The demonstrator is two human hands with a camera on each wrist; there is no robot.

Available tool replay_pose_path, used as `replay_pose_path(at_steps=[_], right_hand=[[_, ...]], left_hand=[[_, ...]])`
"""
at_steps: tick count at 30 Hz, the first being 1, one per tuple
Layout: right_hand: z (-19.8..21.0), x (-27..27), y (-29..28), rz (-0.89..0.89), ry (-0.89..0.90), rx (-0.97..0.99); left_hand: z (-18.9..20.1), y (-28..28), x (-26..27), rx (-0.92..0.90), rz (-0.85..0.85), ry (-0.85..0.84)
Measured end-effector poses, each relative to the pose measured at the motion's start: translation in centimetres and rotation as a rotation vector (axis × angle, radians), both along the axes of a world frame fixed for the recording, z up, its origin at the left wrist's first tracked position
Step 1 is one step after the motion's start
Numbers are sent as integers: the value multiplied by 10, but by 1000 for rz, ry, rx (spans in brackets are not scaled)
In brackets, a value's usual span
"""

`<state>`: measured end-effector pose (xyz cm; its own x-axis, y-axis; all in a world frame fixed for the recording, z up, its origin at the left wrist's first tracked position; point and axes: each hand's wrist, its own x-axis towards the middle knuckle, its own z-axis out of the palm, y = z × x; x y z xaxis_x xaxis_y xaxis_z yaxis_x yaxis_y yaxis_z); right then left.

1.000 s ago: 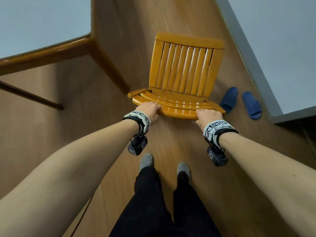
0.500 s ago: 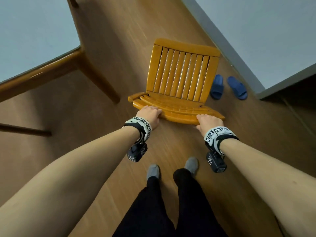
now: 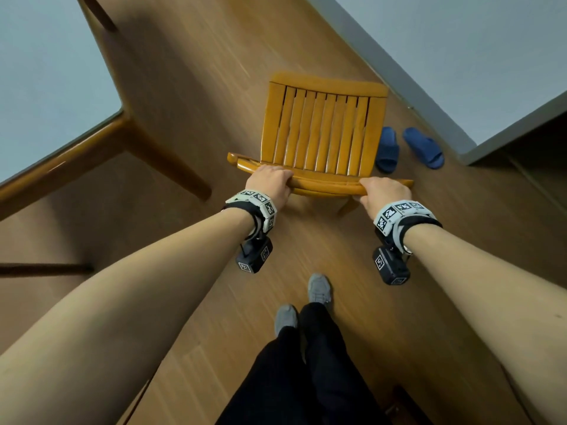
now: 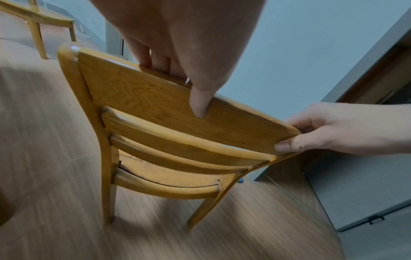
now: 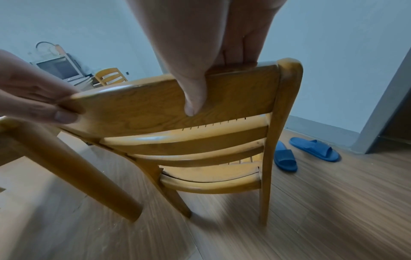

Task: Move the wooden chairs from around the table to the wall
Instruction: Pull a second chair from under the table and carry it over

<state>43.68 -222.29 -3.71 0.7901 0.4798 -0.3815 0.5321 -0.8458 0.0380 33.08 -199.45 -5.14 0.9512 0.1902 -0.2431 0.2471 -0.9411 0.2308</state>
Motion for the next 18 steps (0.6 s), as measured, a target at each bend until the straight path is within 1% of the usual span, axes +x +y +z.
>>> replay_pose_path(at_steps=[6, 12, 16, 18], right_hand=[[-6, 20, 9, -21, -23, 35], [-11, 21, 9, -10, -82, 31], [-15, 23, 11, -74, -51, 92], [-18, 25, 9, -91, -28, 136]], left_hand=[[1, 10, 22, -19, 26, -3], [-1, 12, 26, 25, -18, -45], [-2, 14, 31, 49, -41, 14], [1, 13, 39, 46, -17, 63]])
